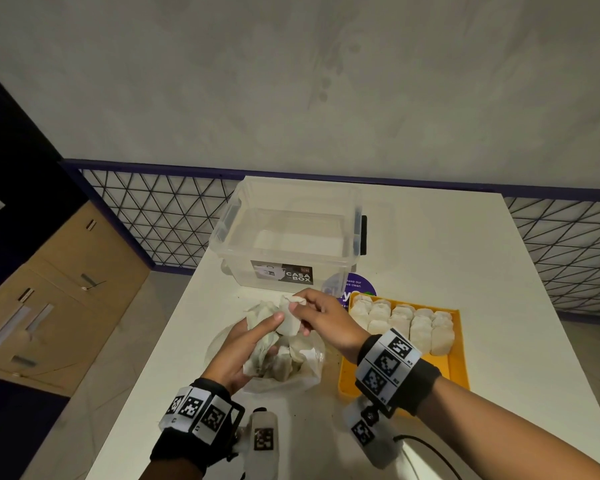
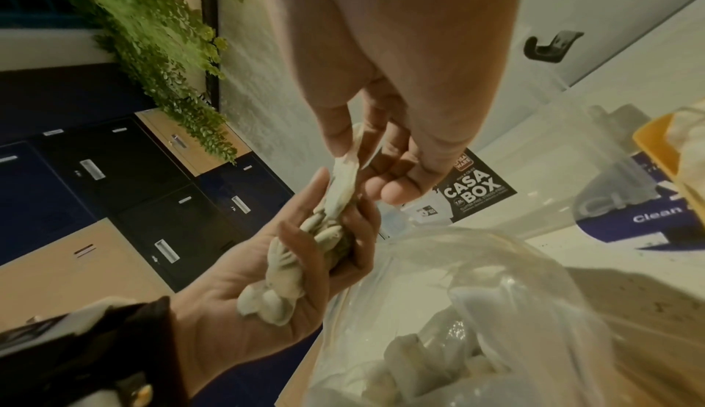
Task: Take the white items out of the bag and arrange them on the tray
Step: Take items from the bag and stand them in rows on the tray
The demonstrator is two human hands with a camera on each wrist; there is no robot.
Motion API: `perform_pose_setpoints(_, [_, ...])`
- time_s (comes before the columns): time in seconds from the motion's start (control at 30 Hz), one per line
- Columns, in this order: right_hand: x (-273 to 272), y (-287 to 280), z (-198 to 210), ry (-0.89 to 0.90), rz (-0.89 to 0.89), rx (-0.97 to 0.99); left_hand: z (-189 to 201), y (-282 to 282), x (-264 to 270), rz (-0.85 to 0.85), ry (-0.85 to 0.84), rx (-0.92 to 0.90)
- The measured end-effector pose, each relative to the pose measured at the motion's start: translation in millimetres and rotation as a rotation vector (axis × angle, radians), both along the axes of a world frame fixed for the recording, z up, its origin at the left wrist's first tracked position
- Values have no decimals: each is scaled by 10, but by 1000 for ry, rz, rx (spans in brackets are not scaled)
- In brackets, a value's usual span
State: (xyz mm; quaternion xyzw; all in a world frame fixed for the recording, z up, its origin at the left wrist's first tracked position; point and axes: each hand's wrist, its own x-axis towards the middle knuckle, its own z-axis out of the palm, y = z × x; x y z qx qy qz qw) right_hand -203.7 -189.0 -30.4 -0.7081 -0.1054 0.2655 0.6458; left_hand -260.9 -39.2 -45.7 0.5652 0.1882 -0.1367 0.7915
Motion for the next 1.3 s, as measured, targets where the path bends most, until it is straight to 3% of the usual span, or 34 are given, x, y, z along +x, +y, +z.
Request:
perform_pose_setpoints(0.2, [30, -44, -11, -205, -20, -91, -4, -4, 13, -1, -4, 49])
perform_pose_setpoints(0.43, [151, -90, 109, -340, -8, -132, -98, 43, 28, 70, 67, -37])
perform_pose_setpoints(0.67, [155, -152, 86, -288, 20, -114, -121, 100, 29, 94, 123, -76])
perform_pose_setpoints(0.87, [174, -374, 121, -282, -2, -210, -85, 81, -2, 77, 126, -69])
perform_pose_setpoints(1.1, [294, -1137, 154, -288, -139, -383, -37, 28, 24, 77, 75, -68])
perform_pose_setpoints(1.2, [312, -1449, 76, -330, -176, -548, -29, 19, 43, 64, 71, -84])
perform_pose_setpoints(1.3, [265, -1606, -54, -342, -95, -749, -27, -5, 52, 55, 79, -62])
